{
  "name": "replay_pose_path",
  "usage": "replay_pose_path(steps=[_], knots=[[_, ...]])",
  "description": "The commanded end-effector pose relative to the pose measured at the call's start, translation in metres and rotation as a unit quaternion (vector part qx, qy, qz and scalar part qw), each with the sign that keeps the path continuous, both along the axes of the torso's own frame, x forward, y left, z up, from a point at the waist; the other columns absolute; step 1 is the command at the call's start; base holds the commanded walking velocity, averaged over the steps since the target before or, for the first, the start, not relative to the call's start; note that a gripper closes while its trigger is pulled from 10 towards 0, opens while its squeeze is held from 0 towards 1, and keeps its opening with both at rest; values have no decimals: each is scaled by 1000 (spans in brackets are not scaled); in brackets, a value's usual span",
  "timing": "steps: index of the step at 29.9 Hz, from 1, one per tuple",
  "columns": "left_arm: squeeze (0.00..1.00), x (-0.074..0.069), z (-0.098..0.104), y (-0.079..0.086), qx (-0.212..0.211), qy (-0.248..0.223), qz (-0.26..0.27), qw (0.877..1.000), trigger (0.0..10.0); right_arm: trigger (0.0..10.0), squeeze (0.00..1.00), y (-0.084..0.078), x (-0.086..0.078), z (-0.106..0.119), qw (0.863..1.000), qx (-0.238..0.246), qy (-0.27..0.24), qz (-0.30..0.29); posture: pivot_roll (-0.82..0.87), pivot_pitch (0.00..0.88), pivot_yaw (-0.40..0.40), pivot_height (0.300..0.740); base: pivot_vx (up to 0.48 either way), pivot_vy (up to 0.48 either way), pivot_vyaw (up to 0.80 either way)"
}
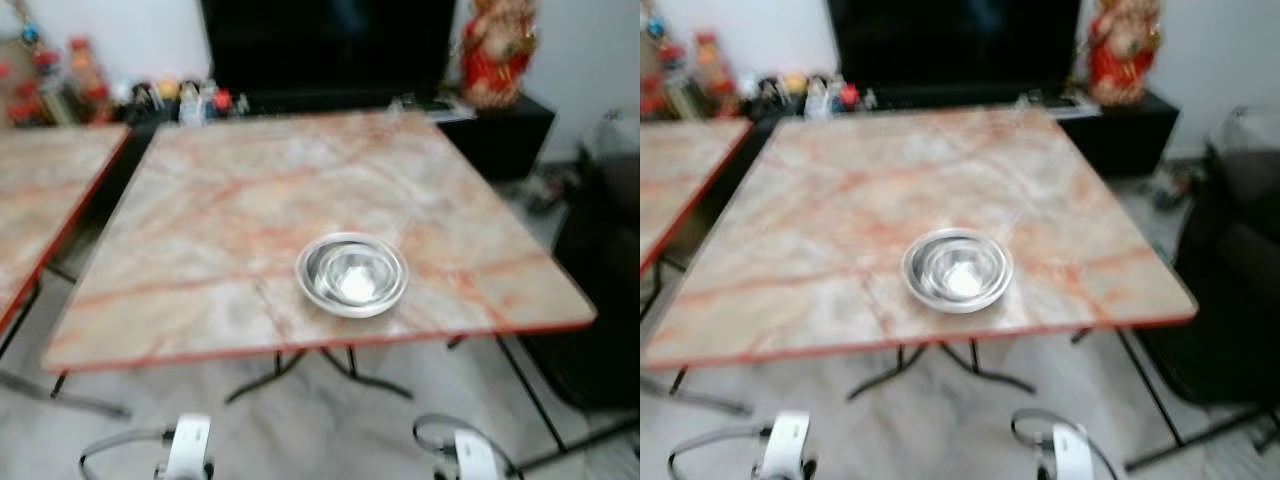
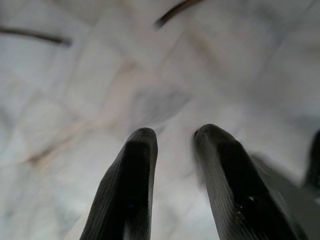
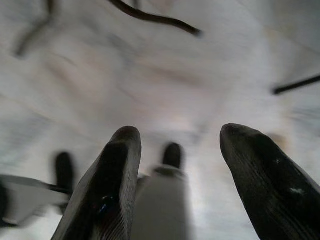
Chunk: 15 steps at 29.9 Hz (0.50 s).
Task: Setting the table
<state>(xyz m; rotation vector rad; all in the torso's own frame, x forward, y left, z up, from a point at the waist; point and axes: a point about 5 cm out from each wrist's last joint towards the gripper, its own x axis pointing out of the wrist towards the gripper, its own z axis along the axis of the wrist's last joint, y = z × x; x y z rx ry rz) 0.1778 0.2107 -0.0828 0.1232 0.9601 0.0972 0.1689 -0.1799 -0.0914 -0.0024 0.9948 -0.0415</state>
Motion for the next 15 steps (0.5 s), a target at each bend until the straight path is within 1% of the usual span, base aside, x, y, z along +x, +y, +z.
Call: replay_pose_path(steps=[1,15], knots=[[0,6,2,-4,-6,-7,4,1000,10000,10000,0,-10,1,2,1000,-11,-3,-7,-5,0,12,740,0,480,0],[0,4,1,-1,-1,-4,15,1000,10000,10000,0,-5,4,2,1000,-9,-6,-4,6,0,12,740,0,480,0]])
